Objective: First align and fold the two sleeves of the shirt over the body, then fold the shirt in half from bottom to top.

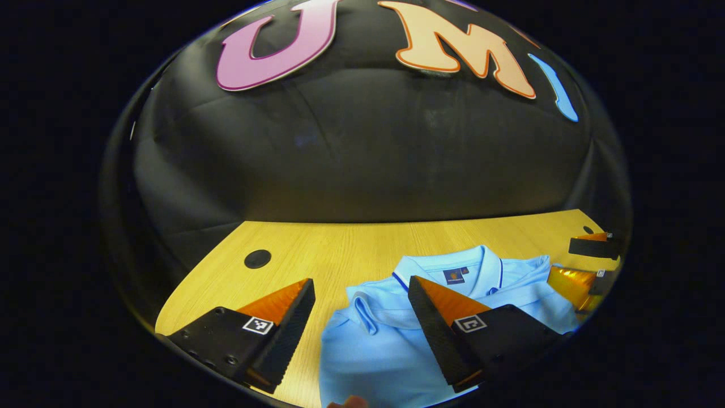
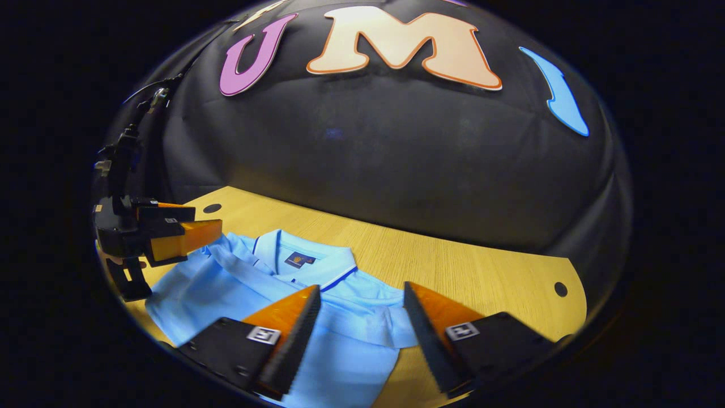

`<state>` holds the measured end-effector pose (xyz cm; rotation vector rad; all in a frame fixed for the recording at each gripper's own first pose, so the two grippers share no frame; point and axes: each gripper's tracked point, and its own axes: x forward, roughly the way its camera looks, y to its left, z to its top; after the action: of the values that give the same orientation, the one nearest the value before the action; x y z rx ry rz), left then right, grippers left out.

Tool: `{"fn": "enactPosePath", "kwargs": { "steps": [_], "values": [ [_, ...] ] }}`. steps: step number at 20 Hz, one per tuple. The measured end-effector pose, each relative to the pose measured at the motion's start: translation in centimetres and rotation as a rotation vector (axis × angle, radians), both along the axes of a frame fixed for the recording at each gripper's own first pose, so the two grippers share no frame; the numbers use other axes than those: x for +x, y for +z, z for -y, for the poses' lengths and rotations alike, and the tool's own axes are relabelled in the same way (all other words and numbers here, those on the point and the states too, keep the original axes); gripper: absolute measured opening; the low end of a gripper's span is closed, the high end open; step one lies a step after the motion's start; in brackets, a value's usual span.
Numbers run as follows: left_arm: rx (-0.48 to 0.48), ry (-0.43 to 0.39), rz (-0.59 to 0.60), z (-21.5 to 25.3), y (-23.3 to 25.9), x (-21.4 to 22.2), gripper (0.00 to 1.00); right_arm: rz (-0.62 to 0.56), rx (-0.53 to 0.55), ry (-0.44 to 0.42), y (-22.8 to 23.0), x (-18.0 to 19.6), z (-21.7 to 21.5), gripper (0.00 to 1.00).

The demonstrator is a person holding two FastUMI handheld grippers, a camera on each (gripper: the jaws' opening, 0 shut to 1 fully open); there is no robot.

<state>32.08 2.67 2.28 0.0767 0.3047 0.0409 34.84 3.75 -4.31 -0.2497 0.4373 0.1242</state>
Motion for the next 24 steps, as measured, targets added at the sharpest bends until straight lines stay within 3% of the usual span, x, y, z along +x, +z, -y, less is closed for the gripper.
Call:
{"fn": "enactPosePath", "kwargs": {
  "steps": [1, 10, 15, 19, 24],
  "values": [
    [-0.006, 0.002, 0.011, -0.1, 0.4, -0.5, 0.98, 0.01, 0.004, 0.003, 0.6, -0.3, -0.2, 1.0],
    [-0.06, -0.097, 0.033, 3.3, 1.1, -9.3, 0.97, 0.071, 0.072, 0.048, 3.4, -8.6, -0.4, 0.99],
    [-0.053, -0.123, 0.029, 4.6, 0.2, -14.4, 0.97, 0.046, 0.177, 0.09, 3.5, -14.7, -1.3, 1.0],
    [-0.034, -0.16, 0.041, 6.5, -0.3, -18.1, 0.97, 0.096, 0.12, 0.124, 4.8, -18.9, -1.1, 0.99],
    [-0.085, -0.18, 0.033, 7.8, -1.7, -21.5, 0.97, 0.128, 0.056, 0.146, 4.9, -23.4, -1.0, 0.99]
  ]
}}
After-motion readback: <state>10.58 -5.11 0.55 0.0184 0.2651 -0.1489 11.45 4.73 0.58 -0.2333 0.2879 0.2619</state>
